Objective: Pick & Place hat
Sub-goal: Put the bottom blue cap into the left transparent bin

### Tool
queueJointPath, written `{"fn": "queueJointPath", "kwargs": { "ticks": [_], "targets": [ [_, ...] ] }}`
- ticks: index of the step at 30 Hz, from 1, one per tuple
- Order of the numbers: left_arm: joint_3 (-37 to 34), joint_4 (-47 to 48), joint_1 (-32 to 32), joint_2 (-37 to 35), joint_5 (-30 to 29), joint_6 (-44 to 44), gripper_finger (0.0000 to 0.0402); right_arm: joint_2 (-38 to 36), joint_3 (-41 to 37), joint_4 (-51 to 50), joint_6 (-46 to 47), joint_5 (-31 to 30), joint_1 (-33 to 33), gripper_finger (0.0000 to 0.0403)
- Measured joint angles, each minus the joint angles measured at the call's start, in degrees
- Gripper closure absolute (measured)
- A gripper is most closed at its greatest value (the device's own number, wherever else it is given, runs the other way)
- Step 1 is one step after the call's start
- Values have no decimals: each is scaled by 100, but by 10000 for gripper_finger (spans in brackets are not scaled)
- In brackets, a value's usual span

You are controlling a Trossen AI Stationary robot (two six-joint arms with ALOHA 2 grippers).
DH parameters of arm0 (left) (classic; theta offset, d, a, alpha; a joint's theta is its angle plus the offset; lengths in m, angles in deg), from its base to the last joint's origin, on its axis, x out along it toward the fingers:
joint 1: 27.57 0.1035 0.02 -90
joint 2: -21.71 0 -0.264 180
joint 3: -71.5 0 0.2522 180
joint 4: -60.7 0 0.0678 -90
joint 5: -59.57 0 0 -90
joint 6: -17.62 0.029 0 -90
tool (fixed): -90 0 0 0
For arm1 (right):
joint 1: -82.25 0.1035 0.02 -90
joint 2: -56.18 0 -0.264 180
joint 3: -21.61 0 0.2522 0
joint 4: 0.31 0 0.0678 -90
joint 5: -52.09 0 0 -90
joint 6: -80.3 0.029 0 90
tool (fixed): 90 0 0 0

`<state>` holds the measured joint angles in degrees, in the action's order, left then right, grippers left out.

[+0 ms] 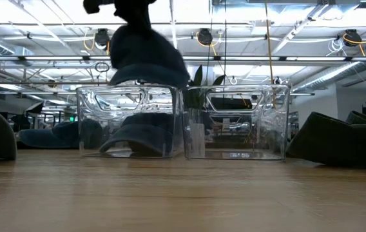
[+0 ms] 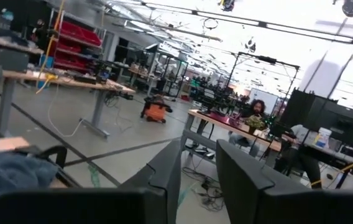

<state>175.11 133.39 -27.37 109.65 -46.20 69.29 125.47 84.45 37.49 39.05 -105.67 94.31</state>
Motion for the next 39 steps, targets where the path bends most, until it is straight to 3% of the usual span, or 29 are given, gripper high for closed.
{"fn": "queueJointPath", "kwargs": {
  "ticks": [12, 19, 32, 39],
  "targets": [
    [-1201, -976, -153, -36, -85, 390, 399, -15, 0, -130, 6, 3, 81, 317],
    [-1828, -1612, -185, -35, 175, 414, 399, -12, 0, -130, 6, 5, 81, 318],
    [-2360, -2281, -207, -38, 332, 441, 399, -12, 0, -482, 262, 7, 81, 319],
    [-2494, -2488, -176, -38, -309, 78, 389, -10, 0, -701, 459, 40, 81, 319]
  ]
}}
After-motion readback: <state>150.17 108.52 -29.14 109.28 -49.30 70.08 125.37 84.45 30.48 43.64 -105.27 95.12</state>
